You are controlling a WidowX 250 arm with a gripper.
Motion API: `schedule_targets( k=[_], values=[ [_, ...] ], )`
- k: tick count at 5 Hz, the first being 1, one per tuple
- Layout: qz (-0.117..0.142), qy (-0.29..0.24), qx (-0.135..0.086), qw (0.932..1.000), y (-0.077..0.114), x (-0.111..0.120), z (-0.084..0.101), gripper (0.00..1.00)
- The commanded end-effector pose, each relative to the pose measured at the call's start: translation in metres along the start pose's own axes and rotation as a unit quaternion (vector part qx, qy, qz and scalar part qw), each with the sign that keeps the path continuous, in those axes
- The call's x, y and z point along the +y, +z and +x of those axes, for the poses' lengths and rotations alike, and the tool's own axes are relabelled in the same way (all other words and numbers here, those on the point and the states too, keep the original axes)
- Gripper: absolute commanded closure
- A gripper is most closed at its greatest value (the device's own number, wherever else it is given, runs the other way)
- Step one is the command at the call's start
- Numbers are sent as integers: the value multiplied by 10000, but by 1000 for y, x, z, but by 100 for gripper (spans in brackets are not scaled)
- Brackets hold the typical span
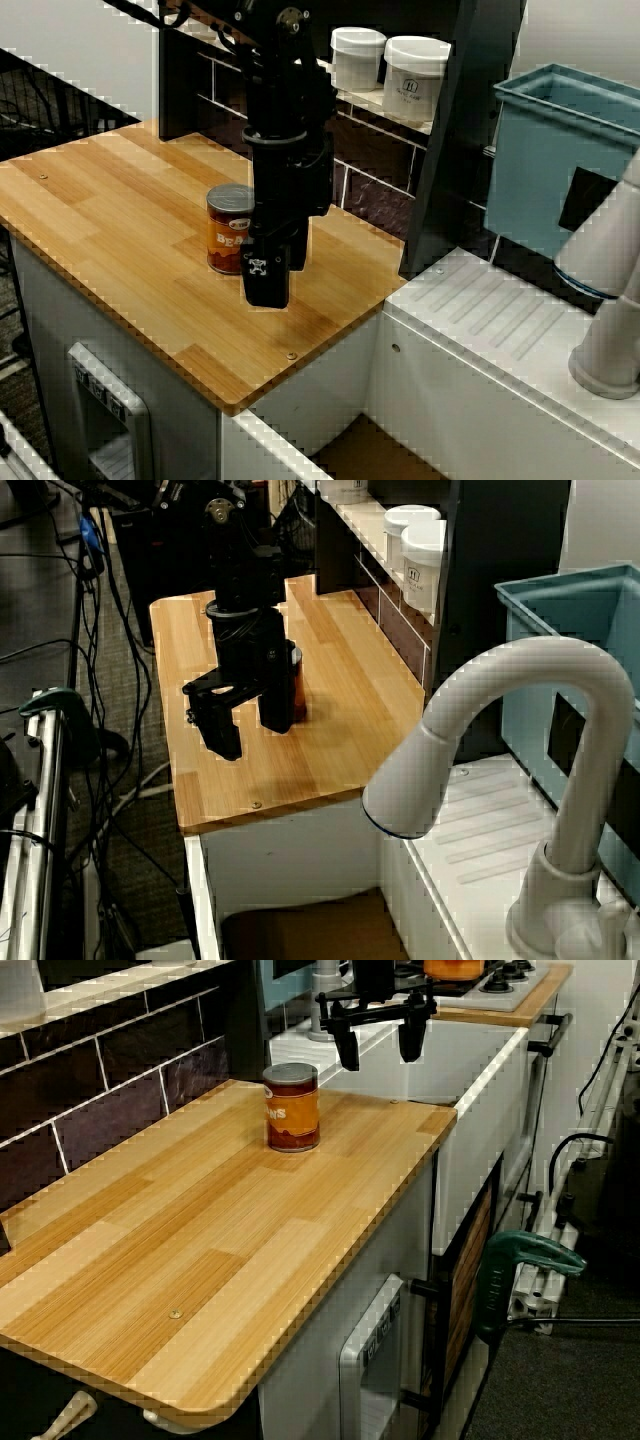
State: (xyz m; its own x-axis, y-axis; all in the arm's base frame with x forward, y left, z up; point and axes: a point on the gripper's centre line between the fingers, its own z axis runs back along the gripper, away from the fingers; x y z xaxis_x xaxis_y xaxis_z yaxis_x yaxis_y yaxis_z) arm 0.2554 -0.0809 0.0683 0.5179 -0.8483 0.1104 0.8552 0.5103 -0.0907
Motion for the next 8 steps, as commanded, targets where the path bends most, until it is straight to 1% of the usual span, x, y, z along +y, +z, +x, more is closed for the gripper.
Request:
schedule_targets(
  k=[1, 2, 3, 4, 5, 6, 7, 8],
  values=[
    [280, -1152, -166, 9928, 1, 18, -2, 0],
    [529, -1187, -152, 9914, 5, 29, -2, 0],
    [668, -1126, -150, 9913, 12, 40, -1, 0],
    [808, -1074, -77, 9909, 11, 52, -1, 0],
    [871, -1072, -43, 9904, 11, 63, -4, 0],
    [862, -1053, -35, 9907, 11, 74, -12, 0],
    [806, -1045, -1, 9913, 16, 82, -23, 0],
    [680, -1101, 36, 9916, 25, 83, -36, 0]
  ],
)
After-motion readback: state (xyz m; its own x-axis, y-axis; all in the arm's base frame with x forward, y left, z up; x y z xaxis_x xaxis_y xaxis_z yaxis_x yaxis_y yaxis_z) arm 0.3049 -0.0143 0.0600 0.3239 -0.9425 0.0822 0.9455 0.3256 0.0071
